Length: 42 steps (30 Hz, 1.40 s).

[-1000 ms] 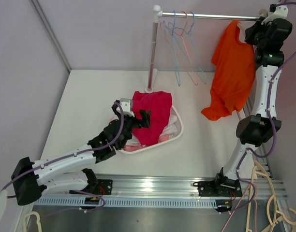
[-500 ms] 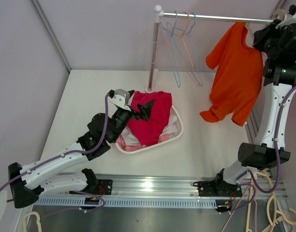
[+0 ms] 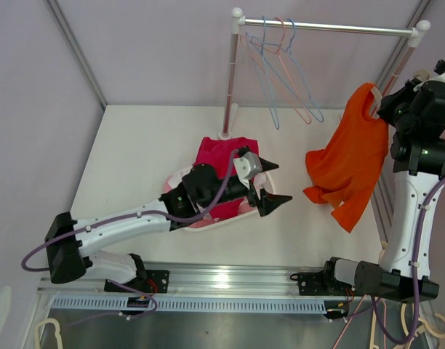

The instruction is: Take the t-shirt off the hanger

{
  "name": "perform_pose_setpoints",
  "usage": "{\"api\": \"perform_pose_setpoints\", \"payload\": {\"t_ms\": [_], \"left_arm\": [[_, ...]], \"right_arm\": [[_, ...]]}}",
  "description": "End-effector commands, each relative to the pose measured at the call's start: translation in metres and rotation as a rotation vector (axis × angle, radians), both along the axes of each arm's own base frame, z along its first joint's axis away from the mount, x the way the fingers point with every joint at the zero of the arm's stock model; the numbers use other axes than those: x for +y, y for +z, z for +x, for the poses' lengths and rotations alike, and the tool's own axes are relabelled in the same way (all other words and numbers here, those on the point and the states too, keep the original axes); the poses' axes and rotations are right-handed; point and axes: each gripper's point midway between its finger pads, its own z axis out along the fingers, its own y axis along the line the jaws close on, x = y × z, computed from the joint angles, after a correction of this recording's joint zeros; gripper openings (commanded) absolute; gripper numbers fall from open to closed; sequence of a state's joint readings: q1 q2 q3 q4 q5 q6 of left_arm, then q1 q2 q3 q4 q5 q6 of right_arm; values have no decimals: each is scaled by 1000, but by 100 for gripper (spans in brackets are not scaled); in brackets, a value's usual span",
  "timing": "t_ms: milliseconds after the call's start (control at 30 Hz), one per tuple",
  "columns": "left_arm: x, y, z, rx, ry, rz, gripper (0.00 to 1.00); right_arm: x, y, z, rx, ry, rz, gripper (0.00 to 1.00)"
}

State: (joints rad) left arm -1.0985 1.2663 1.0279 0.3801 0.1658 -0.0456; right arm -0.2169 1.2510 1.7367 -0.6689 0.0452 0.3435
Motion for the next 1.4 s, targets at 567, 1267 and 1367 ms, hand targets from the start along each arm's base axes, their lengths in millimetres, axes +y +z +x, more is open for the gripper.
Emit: {"api": "perform_pose_setpoints", "payload": {"t_ms": [567,1267,1367], "left_arm": [[-121,41,-77,-46,-396,-78,99],[-157,-23,-44,125,-80,134,90],[-156,-29,-32,135,-7,151,17]], "right_arm": [[50,-15,-26,19,78,31,0],[43,-8,-15,15,16,-20,0],[42,-5,-15,6,14,-21,0]]}}
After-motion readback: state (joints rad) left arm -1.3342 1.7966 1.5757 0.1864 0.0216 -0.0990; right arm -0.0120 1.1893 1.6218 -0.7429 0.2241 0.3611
